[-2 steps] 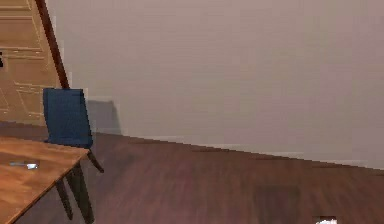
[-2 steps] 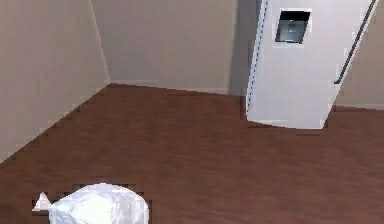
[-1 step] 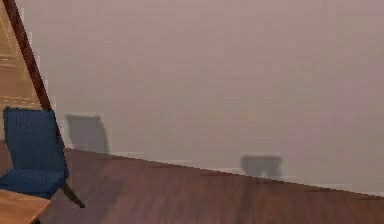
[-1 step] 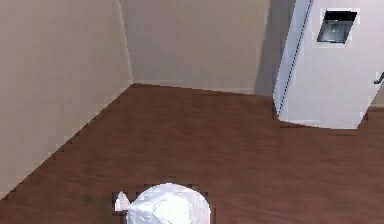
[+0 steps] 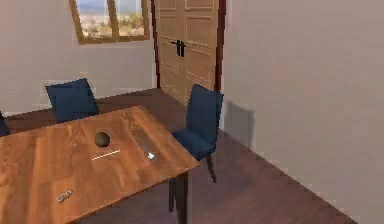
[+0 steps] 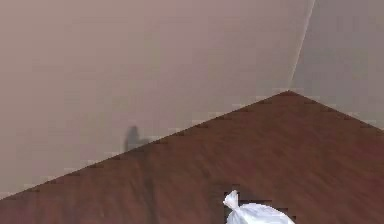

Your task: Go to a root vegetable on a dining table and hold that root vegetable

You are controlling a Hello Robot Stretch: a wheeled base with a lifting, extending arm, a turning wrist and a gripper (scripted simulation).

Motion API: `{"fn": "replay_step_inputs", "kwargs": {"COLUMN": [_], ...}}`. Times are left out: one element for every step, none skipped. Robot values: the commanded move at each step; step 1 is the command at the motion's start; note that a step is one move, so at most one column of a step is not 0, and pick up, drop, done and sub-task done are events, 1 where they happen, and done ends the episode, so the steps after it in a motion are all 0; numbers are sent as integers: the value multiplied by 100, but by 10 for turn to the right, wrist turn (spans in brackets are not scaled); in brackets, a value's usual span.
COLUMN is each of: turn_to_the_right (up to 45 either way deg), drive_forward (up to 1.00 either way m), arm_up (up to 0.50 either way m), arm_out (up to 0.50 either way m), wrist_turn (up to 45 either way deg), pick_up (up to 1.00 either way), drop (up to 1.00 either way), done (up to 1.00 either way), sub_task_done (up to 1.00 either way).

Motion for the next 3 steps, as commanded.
{"fn": "replay_step_inputs", "kwargs": {"turn_to_the_right": [-300, 0, -450], "drive_forward": [0, 30, 0], "arm_up": [0, 0, 0], "arm_out": [0, 0, 0], "wrist_turn": [0, 0, 0], "pick_up": [0, 0, 0], "drop": [0, 0, 0], "done": [0, 0, 0], "sub_task_done": [0, 0, 0]}}
